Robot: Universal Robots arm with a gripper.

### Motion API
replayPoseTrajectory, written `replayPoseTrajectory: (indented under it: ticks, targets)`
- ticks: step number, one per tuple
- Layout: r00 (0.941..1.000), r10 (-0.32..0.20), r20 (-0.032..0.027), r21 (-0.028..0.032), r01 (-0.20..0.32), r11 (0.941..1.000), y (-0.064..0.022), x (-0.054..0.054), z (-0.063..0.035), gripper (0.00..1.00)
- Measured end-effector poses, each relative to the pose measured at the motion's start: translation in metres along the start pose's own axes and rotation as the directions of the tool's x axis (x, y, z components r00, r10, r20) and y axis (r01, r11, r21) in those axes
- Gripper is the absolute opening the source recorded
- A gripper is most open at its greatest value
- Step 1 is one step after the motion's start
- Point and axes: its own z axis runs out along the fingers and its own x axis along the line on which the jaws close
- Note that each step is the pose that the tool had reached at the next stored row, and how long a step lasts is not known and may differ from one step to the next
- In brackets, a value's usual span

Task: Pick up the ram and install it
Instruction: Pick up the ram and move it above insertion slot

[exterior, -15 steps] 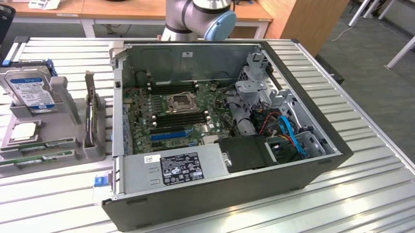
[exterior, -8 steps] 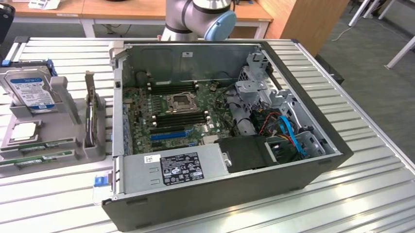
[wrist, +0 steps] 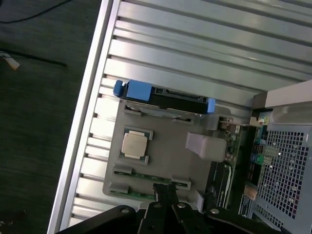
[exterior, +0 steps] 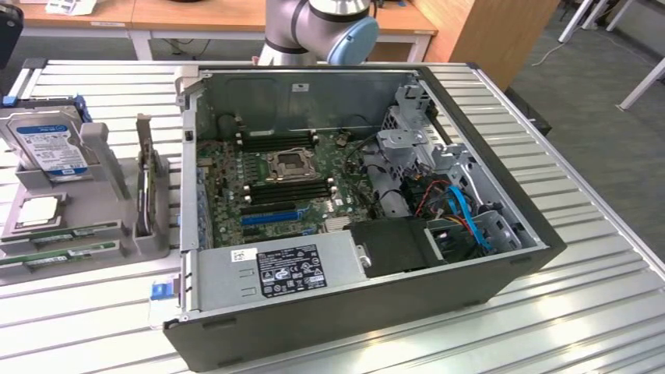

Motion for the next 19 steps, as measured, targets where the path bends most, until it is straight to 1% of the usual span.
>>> replayPoseTrajectory:
  ticks: [5,10,15,19]
  targets:
    - [0.9987,-0.051,-0.0022,-0.0012,0.051,0.9987,0.0,0.0,0.0,0.1]
    - [0.9946,-0.104,-0.0046,-0.0026,0.104,0.9946,0.0,0.0,0.0,0.1]
    - [0.9873,-0.159,-0.0069,-0.0041,0.159,0.9873,0.0,0.0,0.0,0.1]
    - [0.9788,-0.205,-0.0088,-0.0056,0.205,0.9788,0.0,0.0,0.0,0.1]
